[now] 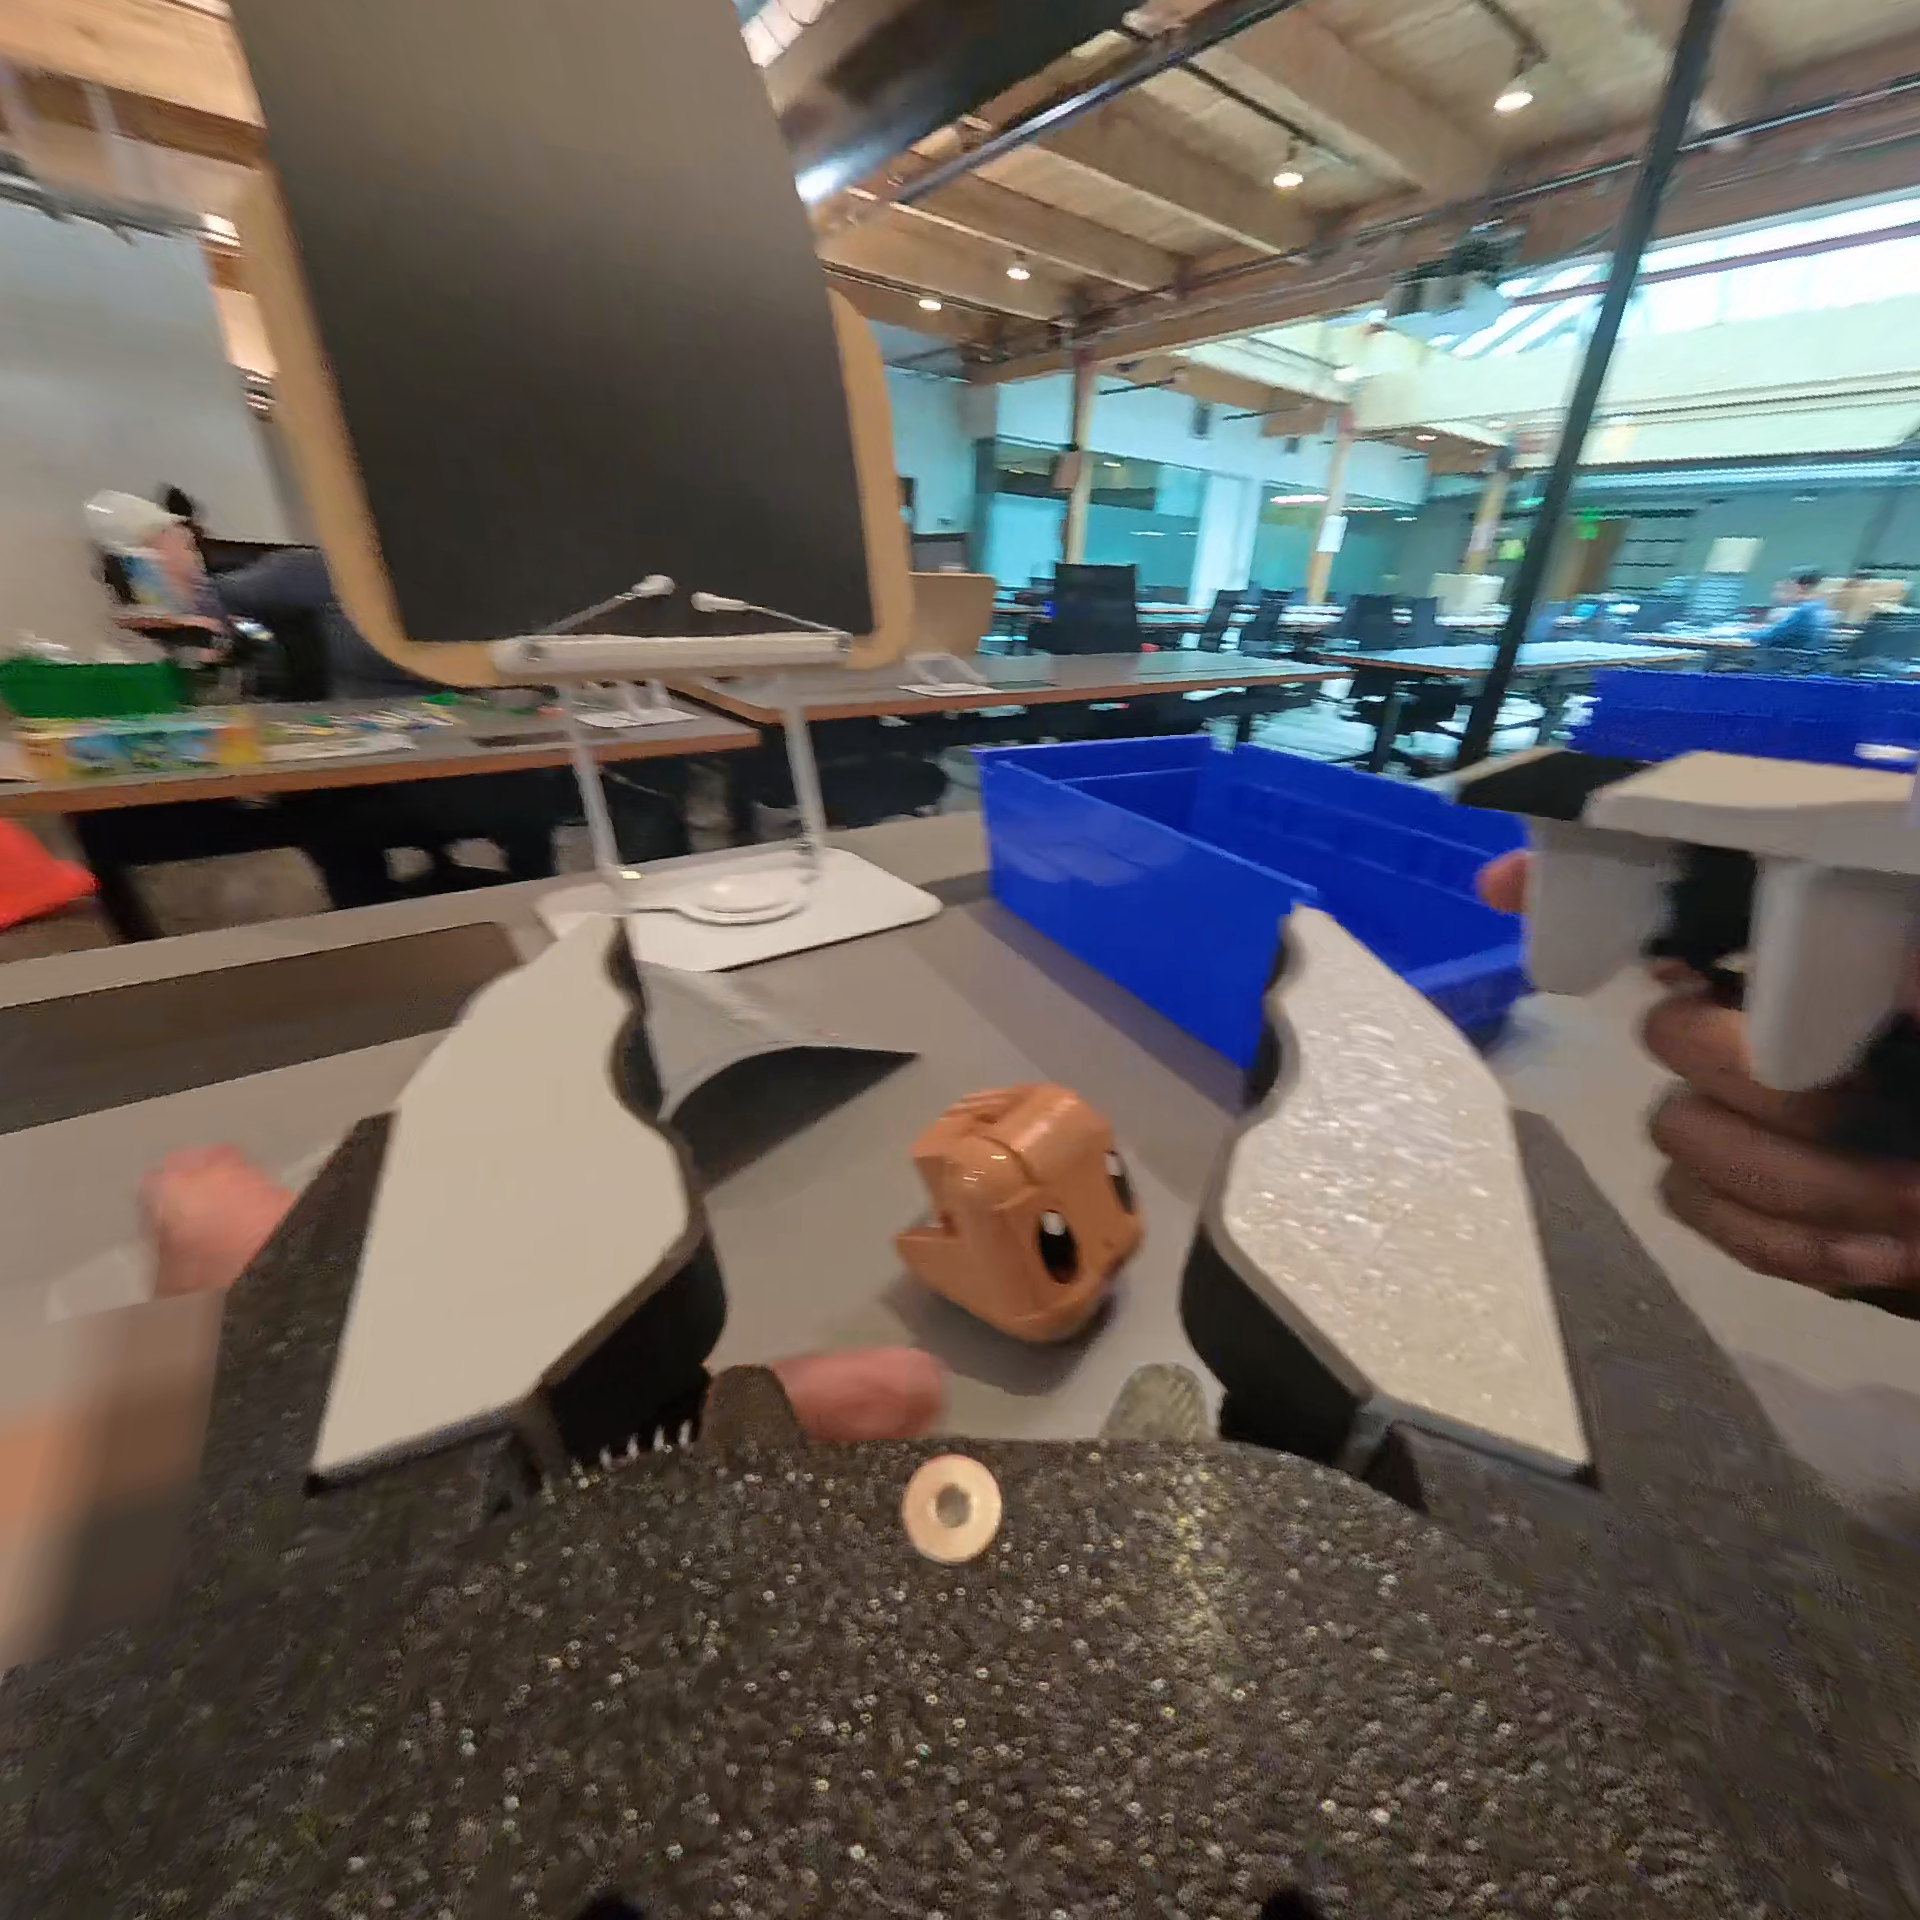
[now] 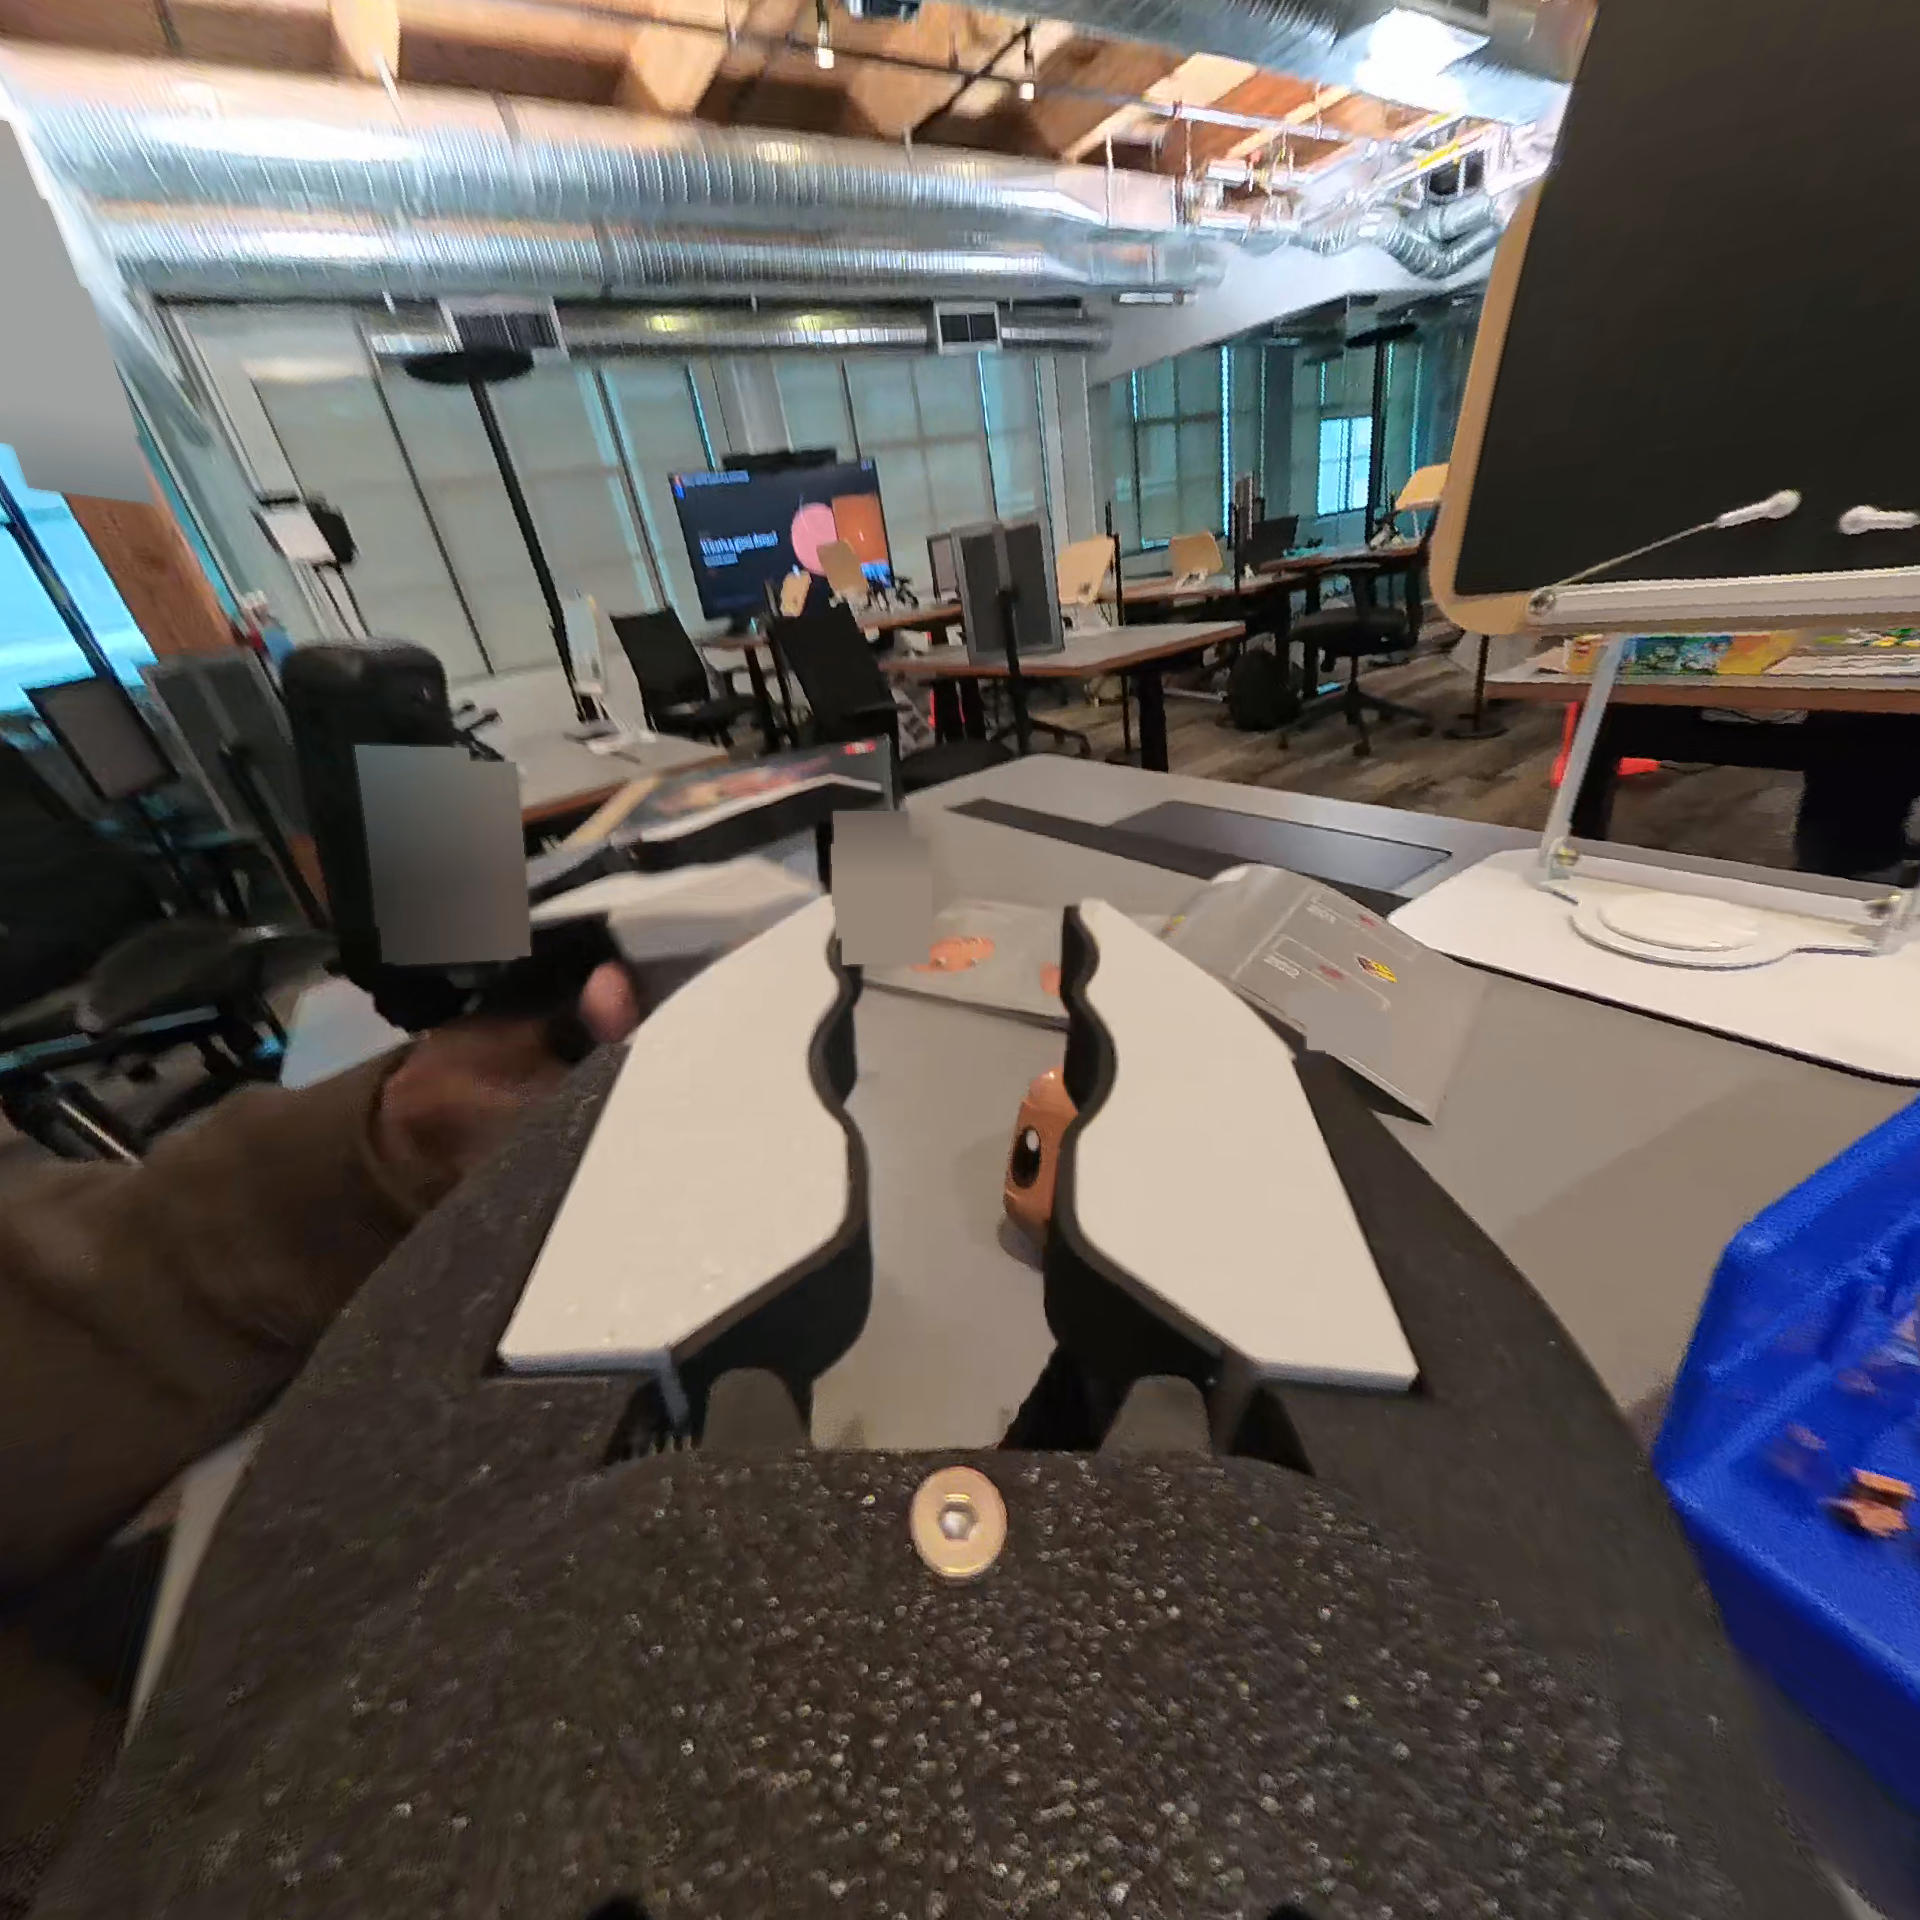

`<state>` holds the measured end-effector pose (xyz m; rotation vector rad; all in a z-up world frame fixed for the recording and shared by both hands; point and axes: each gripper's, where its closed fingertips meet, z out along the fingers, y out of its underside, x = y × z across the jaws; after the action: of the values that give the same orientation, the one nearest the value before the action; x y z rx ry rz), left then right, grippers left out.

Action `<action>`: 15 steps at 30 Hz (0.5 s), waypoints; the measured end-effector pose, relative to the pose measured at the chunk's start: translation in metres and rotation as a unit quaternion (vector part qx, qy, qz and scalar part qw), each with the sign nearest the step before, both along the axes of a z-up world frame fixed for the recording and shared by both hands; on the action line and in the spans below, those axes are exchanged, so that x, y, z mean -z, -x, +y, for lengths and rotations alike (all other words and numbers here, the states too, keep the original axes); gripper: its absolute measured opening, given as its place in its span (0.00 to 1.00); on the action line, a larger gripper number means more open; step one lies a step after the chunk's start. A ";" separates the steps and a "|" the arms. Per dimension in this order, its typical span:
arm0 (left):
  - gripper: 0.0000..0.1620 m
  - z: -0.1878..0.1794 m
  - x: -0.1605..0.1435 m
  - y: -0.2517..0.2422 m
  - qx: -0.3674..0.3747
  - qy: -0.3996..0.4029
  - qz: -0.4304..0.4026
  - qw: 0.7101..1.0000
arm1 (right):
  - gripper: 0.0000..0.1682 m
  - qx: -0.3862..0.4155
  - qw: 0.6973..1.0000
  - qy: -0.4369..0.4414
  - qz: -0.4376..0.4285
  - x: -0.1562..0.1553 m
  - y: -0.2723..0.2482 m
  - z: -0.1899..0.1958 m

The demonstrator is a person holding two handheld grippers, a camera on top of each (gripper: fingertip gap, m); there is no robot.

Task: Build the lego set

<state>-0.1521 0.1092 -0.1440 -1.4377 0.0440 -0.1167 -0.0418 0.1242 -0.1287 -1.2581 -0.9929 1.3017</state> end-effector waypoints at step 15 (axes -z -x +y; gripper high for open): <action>0.68 0.019 -0.003 0.000 0.005 -0.026 0.054 0.998 | 0.14 -0.035 0.996 -0.031 -0.078 0.024 0.007 -0.012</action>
<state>-0.1525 0.1280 -0.1409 -1.3913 0.1429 -0.0453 -0.0483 0.1124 -0.1530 -1.3025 -1.1886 1.2302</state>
